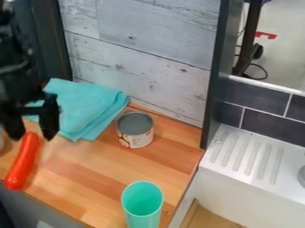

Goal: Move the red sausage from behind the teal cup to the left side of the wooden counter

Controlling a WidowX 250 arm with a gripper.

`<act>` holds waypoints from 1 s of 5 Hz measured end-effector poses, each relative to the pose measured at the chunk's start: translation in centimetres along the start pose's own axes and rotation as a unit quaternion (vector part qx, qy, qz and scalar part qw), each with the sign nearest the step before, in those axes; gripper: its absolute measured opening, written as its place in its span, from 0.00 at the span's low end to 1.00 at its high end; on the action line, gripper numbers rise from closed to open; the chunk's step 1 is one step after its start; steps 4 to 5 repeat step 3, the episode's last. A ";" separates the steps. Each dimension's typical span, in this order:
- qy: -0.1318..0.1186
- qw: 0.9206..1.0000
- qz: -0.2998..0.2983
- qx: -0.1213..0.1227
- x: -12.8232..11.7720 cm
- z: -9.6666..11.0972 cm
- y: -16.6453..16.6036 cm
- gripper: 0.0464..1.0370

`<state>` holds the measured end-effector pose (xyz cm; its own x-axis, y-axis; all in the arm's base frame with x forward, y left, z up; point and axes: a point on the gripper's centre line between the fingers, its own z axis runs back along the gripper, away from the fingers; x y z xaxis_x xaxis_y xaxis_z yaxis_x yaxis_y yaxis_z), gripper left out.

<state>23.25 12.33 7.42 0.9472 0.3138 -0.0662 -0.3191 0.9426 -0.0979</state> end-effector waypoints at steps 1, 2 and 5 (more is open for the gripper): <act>0.058 0.991 -0.118 0.039 -0.9 2.5 -4.3 0.96; 0.071 0.977 -0.197 0.048 -1.6 2.8 -7.5 0.96; 0.073 0.969 -0.235 0.031 -2.4 2.2 -8.8 0.96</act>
